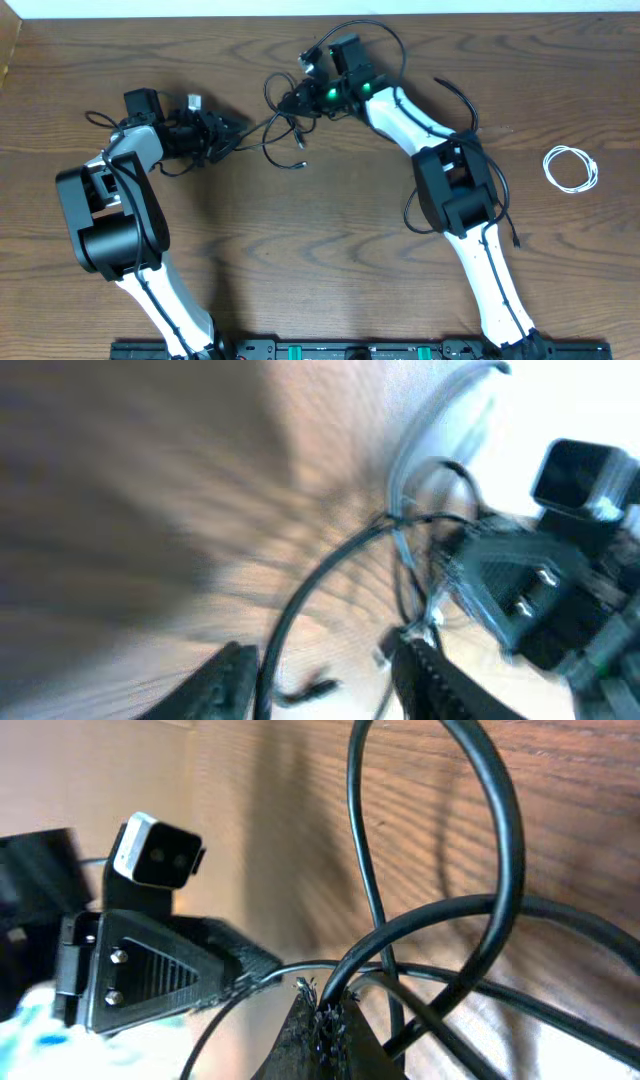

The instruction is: Untangle cables

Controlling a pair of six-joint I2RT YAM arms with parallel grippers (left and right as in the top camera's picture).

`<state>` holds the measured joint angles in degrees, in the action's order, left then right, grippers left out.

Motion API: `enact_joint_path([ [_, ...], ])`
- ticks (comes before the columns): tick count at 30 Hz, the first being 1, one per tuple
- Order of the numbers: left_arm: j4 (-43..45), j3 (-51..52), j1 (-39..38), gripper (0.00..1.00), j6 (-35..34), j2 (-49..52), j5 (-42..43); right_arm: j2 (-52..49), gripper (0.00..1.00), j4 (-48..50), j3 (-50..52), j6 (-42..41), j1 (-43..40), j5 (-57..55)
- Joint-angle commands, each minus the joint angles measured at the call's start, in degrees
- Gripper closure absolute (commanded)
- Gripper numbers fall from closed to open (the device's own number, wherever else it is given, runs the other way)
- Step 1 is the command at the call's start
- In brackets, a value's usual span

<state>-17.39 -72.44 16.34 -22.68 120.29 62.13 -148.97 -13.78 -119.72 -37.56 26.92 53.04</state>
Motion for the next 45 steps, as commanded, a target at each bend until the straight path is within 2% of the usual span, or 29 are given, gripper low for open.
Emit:
enact_joint_path([
  [1, 1.11, 0.22, -0.57, 0.44, 3.63, 0.9, 11.91, 3.26, 0.99, 0.76, 0.57, -3.15, 0.07, 5.4],
  [4, 1.27, 0.22, -1.79, 0.45, 3.58, 0.9, 11.76, 3.26, 0.99, 2.1, 0.57, -3.82, 0.72, 5.42],
  [13, 2.36, 0.22, -5.57, 0.46, 0.96, 0.9, 11.8, 3.26, 0.99, 13.84, 0.57, -15.65, 2.78, 5.42],
  [21, 2.56, 0.22, -5.77, 0.47, 0.98, 0.9, 11.54, 3.26, 0.99, 15.32, 0.57, -17.31, 4.63, 6.56],
  [24, 2.51, 0.22, -5.84, 0.53, 0.98, 0.9, 9.81, 3.26, 0.99, 15.32, 0.57, -17.31, 5.35, 7.15],
  [27, 2.51, 0.22, -5.81, 0.71, 0.98, 0.9, 8.76, 3.26, 0.99, 15.34, 0.57, -17.27, 5.77, 7.08],
  [29, 2.51, 0.22, -5.81, 0.78, 0.98, 0.9, 8.76, 3.26, 0.99, 15.32, 0.57, -16.85, 5.77, 7.08],
  [40, 2.49, 0.22, -5.81, 0.81, 1.01, 0.9, 8.72, 3.26, 0.99, 15.3, 0.57, -15.8, 2.38, 7.17],
  [45, 1.11, 0.22, -5.81, 0.81, 0.98, 0.9, 5.31, 3.26, 0.99, 15.3, 0.57, -15.8, 2.03, 7.34],
])
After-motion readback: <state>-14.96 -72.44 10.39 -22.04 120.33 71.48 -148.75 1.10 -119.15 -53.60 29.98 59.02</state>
